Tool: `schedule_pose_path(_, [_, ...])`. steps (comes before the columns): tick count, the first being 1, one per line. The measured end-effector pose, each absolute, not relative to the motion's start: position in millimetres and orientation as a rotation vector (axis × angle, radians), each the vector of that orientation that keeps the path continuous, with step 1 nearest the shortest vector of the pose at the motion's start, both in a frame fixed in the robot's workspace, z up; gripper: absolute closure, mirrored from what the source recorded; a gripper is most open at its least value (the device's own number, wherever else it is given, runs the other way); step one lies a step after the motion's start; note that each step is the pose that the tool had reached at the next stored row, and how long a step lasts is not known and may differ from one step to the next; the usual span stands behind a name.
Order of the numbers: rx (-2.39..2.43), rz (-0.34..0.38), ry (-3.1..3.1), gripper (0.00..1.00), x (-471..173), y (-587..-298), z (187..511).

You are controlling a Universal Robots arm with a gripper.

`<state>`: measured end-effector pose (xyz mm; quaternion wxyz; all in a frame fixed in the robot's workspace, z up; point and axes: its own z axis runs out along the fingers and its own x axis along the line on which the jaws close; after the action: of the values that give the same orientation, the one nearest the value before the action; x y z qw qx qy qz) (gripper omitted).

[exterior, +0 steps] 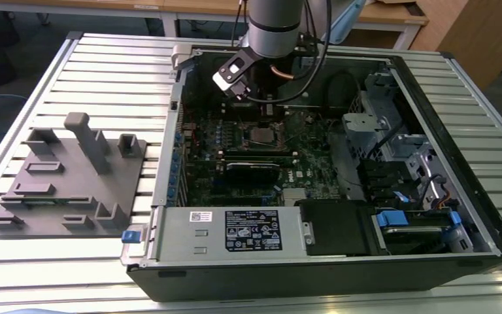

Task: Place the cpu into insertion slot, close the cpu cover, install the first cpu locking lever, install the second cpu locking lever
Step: 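Place the cpu into insertion slot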

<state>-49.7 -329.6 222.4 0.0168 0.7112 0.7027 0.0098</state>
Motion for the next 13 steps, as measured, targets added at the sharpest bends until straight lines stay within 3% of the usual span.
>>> schedule_pose_path(13, [2.213, 0.034, 2.186, 0.90, -49.6, -330.1, 221.1])
